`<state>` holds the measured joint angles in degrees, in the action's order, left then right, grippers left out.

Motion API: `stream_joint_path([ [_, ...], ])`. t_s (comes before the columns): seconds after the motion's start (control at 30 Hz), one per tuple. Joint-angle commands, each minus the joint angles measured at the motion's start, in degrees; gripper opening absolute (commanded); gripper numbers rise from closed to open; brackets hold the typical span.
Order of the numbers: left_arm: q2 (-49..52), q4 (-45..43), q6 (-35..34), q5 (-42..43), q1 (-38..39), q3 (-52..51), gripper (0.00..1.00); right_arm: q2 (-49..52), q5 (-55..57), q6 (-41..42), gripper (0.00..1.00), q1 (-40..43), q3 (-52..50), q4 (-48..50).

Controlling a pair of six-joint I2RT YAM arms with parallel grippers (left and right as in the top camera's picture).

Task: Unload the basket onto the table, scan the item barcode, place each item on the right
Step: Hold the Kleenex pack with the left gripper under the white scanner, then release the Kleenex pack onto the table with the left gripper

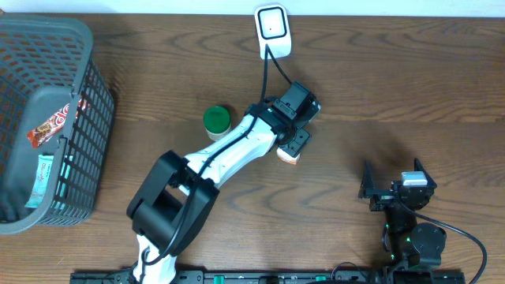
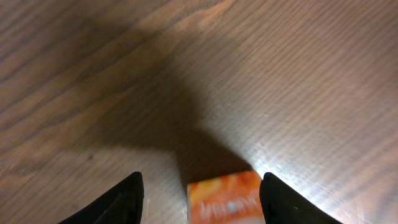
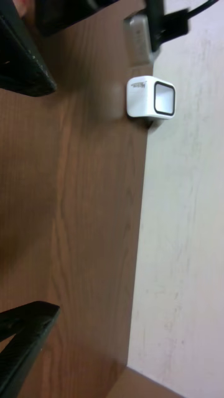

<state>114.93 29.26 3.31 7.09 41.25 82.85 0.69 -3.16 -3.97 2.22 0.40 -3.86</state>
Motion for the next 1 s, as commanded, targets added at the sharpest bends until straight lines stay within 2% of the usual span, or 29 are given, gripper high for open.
stream_joint_path([
  [0.0, 0.5, -1.2, 1.6, -0.8, -0.2, -0.1, 0.64, -0.3, 0.1, 0.7, 0.99, -0.4, -0.1, -0.2],
  [0.1, 0.4, -2.6, 1.6, -1.1, -0.2, -0.1, 0.71, -0.3, 0.1, 0.7, 0.99, -0.4, -0.1, -0.2],
  [0.3, -0.1, -2.6, 0.6, -8.8, -0.2, 0.8, 0.89, -0.3, 0.1, 0.7, 0.99, -0.4, -0.1, -0.2],
  [0.47, -5.9, -2.4, -1.3, -9.1, -0.2, 1.1, 0.98, -0.3, 0.1, 0.7, 0.99, -0.4, -0.1, -0.2],
  [0.77, -22.0, -2.2, -2.4, -9.3, -2.3, 1.1, 0.98, -0.3, 0.1, 0.7, 0.99, -0.4, -0.1, -0.2],
  [0.97, -31.9, -0.3, -6.7, -9.7, -11.5, 1.1, 0.98, -0.3, 0.1, 0.7, 0.99, -0.4, -0.1, -0.2],
])
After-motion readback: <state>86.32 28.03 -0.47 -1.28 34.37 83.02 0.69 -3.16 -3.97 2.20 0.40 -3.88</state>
